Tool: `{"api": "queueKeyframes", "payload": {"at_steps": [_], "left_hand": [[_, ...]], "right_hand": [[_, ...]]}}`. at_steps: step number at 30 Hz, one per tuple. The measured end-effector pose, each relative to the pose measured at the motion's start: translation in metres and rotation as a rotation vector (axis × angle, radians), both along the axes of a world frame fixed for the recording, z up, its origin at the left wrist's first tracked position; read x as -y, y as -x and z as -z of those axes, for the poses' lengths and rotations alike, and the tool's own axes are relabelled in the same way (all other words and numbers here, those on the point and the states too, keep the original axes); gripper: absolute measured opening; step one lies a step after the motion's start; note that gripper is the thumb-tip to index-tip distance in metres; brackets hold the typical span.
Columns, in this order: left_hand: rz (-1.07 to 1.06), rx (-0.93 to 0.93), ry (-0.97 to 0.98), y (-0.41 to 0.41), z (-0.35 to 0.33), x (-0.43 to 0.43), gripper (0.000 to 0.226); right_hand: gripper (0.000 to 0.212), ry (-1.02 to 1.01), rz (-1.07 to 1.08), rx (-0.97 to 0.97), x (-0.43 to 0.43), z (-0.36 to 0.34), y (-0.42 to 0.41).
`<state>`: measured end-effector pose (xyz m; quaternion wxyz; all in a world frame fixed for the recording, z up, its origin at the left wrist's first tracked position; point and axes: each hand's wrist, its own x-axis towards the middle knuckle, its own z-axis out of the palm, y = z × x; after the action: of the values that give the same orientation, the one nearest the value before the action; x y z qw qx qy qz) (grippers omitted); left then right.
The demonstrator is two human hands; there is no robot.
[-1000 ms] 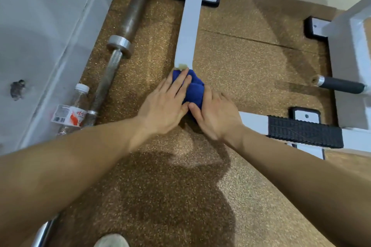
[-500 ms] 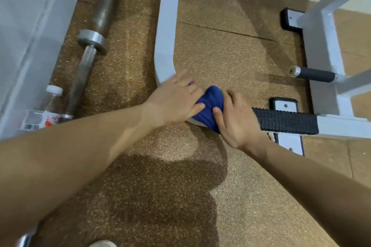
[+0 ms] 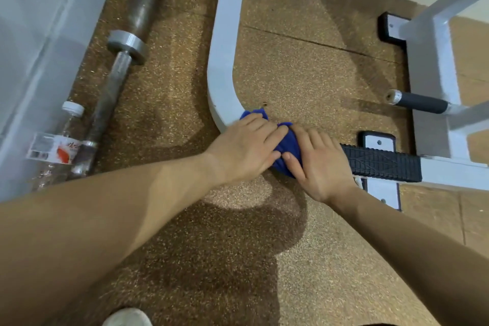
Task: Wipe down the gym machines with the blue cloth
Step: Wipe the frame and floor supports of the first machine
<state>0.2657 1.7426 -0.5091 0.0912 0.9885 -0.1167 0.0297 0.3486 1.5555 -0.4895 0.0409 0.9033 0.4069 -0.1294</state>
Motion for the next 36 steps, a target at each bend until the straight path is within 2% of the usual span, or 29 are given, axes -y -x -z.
{"api": "queueKeyframes", "payload": {"at_steps": [5,9,11,13,14,16,19,21,23,25,27,29,31,33,36], "left_hand": [[-0.099,0.053,-0.017,0.032,0.016,-0.021,0.058],[-0.255,-0.010,0.092,0.056,0.021,-0.066,0.060],[-0.439,-0.112,0.257,0.053,0.012,-0.075,0.058],[-0.706,-0.223,0.513,0.044,0.005,-0.074,0.053],[-0.808,-0.245,0.627,0.037,0.001,-0.070,0.048],[-0.900,-0.238,0.735,0.027,-0.004,-0.057,0.035],[-0.921,-0.263,0.709,0.036,-0.007,-0.031,0.028],[-0.845,-0.336,0.678,0.052,-0.008,-0.014,0.029],[-0.763,-0.432,0.672,0.066,-0.007,-0.004,0.041],[-0.770,-0.421,0.690,0.070,-0.006,-0.008,0.054],[-0.843,-0.350,0.762,0.063,-0.005,-0.023,0.059],[-0.909,-0.334,0.858,0.049,-0.007,-0.043,0.061],[-0.927,-0.338,0.894,0.035,-0.008,-0.059,0.059],[-0.927,-0.325,0.919,0.024,-0.009,-0.063,0.053],[-0.948,-0.311,0.865,0.022,-0.009,-0.045,0.033]], "right_hand": [[0.070,-0.007,-0.050,0.085,-0.031,0.004,0.027],[0.073,-0.110,-0.078,0.060,-0.096,0.011,0.038],[0.076,-0.134,-0.032,0.032,-0.127,0.012,0.039],[0.076,-0.141,-0.016,0.027,-0.140,0.012,0.038],[0.076,-0.143,-0.030,0.027,-0.140,0.013,0.037],[0.076,-0.144,-0.079,0.024,-0.128,0.014,0.034],[0.075,-0.131,-0.170,0.033,-0.097,0.015,0.031],[0.073,-0.120,-0.248,0.055,-0.072,0.013,0.027],[0.073,-0.092,-0.333,0.078,-0.051,0.010,0.022],[0.073,-0.072,-0.379,0.085,-0.050,0.007,0.019],[0.074,-0.064,-0.352,0.054,-0.074,0.003,0.021],[0.073,-0.052,-0.229,-0.029,-0.109,0.003,0.025],[0.070,-0.068,-0.124,-0.025,-0.137,0.006,0.031],[0.066,-0.113,-0.094,0.047,-0.146,0.009,0.038],[0.064,-0.101,-0.165,0.103,-0.123,0.012,0.039]]}}
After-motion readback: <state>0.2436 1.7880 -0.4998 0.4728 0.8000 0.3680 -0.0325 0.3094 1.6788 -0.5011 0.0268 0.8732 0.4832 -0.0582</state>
